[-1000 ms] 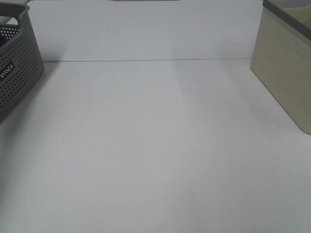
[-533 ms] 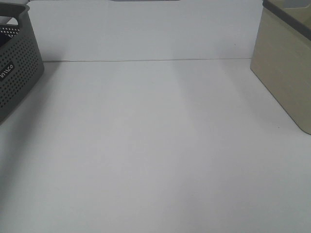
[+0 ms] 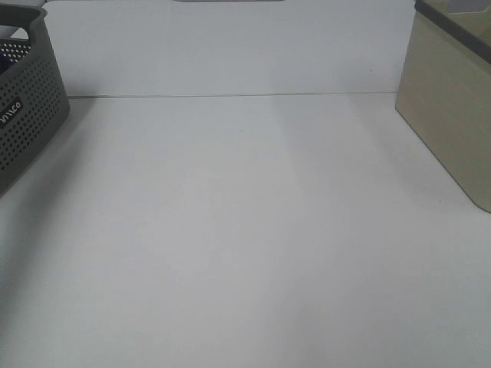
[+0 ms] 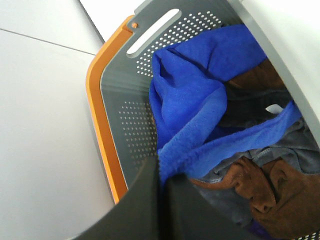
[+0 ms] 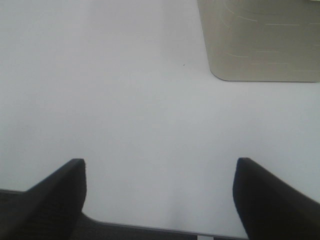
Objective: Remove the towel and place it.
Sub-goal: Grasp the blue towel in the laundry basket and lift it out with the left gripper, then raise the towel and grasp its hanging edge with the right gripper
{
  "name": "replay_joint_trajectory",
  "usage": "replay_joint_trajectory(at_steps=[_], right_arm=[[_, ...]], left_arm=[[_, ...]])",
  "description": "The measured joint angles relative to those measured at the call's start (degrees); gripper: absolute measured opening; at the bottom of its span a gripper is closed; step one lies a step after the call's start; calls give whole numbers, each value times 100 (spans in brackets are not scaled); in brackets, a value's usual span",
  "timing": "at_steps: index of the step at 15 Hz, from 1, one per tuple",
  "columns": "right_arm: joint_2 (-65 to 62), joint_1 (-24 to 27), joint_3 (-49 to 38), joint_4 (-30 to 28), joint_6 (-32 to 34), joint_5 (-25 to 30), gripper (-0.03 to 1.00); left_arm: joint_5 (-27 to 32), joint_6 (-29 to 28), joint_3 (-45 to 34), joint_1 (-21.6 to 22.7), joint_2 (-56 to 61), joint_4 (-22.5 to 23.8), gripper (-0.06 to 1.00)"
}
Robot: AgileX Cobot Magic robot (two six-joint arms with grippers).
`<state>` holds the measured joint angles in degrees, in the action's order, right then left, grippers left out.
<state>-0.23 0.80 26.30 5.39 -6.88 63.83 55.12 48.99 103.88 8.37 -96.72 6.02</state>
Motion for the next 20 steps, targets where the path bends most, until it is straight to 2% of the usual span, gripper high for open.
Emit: replay_joint_trajectory(at_steps=[4,6,8,9,10,11,12,16,20], right_arm=[[0,0,0,0,0,0,79],[0,0,0,0,0,0,79],[0,0,0,0,0,0,79],[0,0,0,0,0,0,79],[0,0,0,0,0,0,79],[0,0,0,0,0,0,79],[0,0,0,0,0,0,79],[0,0,0,0,0,0,79],[0,0,0,0,0,0,79]], left_arm=[[-86,92,0,0,258,-418,0],[-86,430,0,0,481,-630,0],[-195,1060,0,-97,814,-831,0],[-327,1427,0,-246,945,-882,0],[-659,2063,0,-768,1169,-951,0],[-814,2286,0,-1123,1232,-968,0],[-859,2372,0,-1272,1249,-974,0],[-854,2762,0,-2378,1266,-1003,0],[-315,2916,0,-2802,1272,-894,0]])
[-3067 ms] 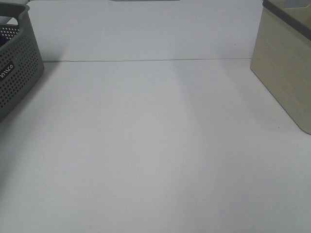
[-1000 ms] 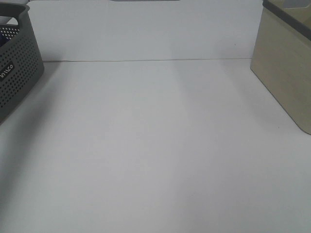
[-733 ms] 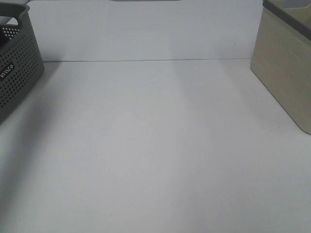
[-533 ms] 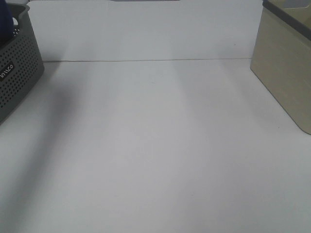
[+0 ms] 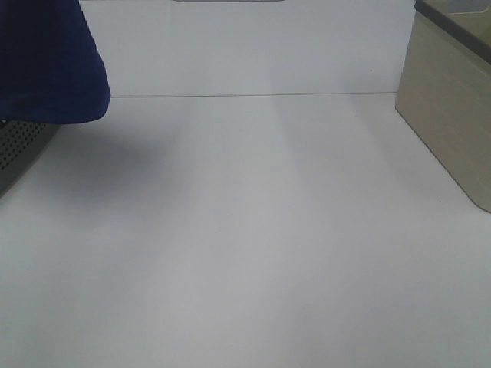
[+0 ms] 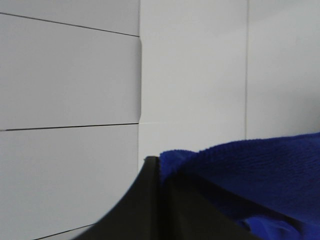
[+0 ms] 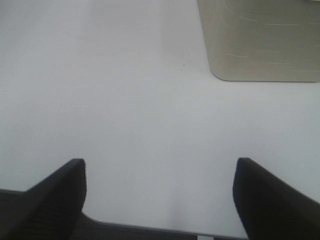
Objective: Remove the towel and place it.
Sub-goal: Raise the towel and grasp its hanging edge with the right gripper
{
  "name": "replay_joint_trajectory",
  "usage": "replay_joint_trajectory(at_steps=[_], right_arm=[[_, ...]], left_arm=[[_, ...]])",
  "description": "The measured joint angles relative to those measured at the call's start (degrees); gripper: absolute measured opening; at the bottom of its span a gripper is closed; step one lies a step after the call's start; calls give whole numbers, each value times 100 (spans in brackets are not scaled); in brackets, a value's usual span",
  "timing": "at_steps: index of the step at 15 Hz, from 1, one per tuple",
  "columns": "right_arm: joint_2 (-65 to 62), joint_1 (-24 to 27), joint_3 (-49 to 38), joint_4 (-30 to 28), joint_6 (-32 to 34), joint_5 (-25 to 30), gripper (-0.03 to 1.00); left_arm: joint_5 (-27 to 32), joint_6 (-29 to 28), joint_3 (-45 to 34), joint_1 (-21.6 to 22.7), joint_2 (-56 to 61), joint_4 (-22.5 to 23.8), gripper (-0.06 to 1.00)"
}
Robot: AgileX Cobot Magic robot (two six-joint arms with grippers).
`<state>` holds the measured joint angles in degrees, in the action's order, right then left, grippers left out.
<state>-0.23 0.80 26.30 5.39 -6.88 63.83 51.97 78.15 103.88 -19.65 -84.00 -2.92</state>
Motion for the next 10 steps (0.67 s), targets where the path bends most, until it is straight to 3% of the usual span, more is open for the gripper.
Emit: replay_joint_trajectory(at_steps=[2,4,7,10], right_arm=[[0,0,0,0,0,0,79],[0,0,0,0,0,-6,79],[395,0,11,52,-80,-17,78],[1329,0,103,1152,-1283,-819,78]], left_arm=[[705,0,0,-281,11,34,0],[1020,0,0,-435,52,69,0],[934,-6,0,-441,69,80,0],[166,6,0,-441,69,-241,0]])
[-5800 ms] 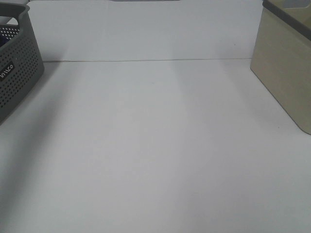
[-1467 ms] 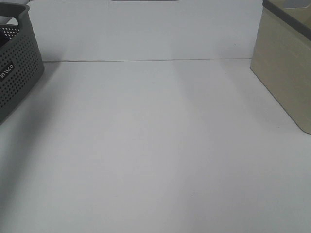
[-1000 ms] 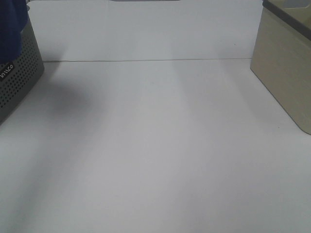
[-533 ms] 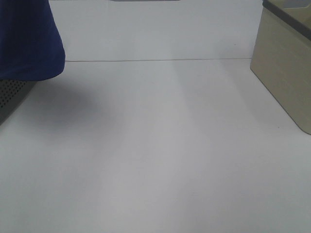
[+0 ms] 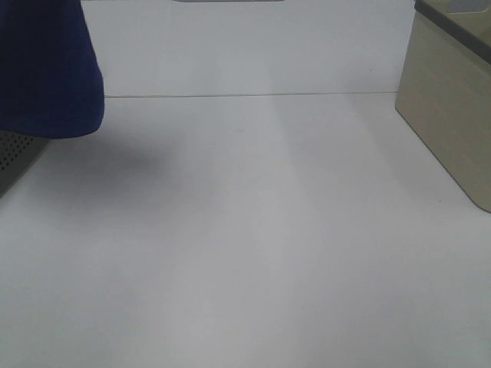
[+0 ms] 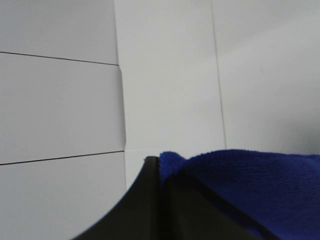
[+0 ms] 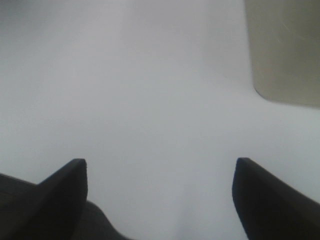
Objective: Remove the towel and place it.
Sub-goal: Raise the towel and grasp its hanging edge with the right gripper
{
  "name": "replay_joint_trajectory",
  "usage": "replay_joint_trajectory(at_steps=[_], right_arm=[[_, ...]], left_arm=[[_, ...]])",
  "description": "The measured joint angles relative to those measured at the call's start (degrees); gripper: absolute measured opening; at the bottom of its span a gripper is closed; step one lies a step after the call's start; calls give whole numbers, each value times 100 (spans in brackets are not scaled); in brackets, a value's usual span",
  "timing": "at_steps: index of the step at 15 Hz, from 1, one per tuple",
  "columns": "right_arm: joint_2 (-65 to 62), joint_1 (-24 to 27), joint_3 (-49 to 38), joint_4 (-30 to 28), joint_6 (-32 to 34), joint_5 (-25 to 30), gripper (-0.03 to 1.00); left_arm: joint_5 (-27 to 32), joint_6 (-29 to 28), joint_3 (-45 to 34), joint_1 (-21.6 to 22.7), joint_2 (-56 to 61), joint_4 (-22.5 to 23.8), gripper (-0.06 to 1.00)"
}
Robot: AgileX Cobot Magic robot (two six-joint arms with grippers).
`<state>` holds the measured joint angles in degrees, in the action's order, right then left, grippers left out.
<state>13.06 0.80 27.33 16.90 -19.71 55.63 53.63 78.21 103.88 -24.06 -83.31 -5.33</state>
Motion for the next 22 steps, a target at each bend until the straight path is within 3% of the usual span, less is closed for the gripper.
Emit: replay_joint_trajectory(at_steps=[1,2,5,7,9,12,14,20,22], right_arm=[[367,0,6,579,-556,-424,78],[928,0,6,1553,-1599,-1008,78],[2217,0,6,3289,-3902,-1346,77],[3054,0,6,4664,-5541,-1341,78],[3644,0,11,5735,-6732,-1232,78],[5013,0,57,7798,-8772,-241,78],[5890,0,390,8142,-9127,212,78],[8016,0,2051,8262,-9259,905,78],[8571,-212,2636,8188,-9282,1209,78]], left_arm=[[-246,80,0,0,0,-115,0],[-510,304,0,0,0,-241,0],[-745,521,0,0,0,-464,0],[-756,561,0,0,0,-481,0],[-762,584,0,0,0,-573,0],[-762,837,0,0,0,-854,0],[-762,922,0,0,0,-980,0],[-693,974,0,0,0,-1501,0],[-693,997,0,0,0,-1530,0]])
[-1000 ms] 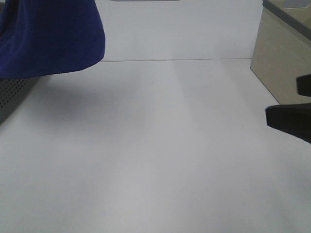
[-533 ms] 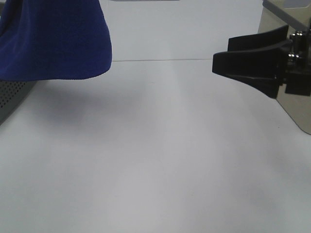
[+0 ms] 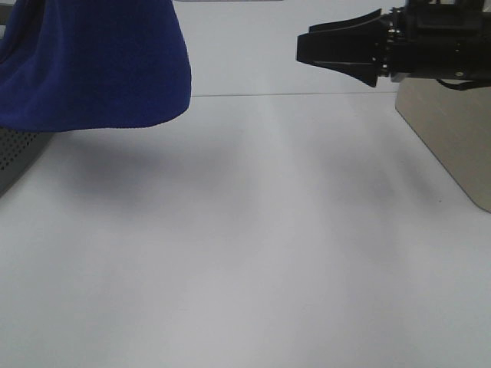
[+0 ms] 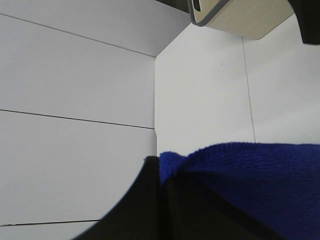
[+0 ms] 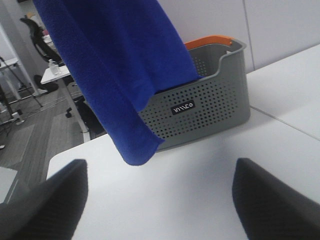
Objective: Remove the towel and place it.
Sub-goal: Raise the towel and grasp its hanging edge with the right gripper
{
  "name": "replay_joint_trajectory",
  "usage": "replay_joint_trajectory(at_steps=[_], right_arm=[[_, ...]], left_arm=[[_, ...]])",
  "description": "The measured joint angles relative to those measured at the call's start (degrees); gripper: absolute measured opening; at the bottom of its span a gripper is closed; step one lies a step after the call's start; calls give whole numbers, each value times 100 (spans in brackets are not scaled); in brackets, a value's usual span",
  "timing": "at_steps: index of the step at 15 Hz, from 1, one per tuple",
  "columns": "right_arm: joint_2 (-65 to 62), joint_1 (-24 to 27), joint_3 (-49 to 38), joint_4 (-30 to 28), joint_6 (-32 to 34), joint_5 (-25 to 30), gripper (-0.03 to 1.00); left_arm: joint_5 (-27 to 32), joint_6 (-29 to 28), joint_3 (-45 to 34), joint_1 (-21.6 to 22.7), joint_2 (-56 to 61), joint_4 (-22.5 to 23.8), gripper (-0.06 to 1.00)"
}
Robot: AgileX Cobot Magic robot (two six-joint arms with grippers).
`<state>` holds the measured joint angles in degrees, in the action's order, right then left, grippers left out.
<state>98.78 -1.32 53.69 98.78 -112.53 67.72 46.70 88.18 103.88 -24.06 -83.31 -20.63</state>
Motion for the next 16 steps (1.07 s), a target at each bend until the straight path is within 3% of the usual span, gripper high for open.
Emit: replay_joint_trajectory(at_steps=[4,8,12,16], right_arm=[[831,-1186,1404,-241,23,-372,78],[1346,-1730,2429,-378,458,-613,78],[1409,-1879,2561,-745,619,46,78],[1409,-2372,2567,-997,625,143,78]], left_arm=[[0,11,0,0,0,-212,0],[0,11,0,0,0,-212,0],[0,11,0,0,0,-212,0],[0,11,0,0,0,-212,0]])
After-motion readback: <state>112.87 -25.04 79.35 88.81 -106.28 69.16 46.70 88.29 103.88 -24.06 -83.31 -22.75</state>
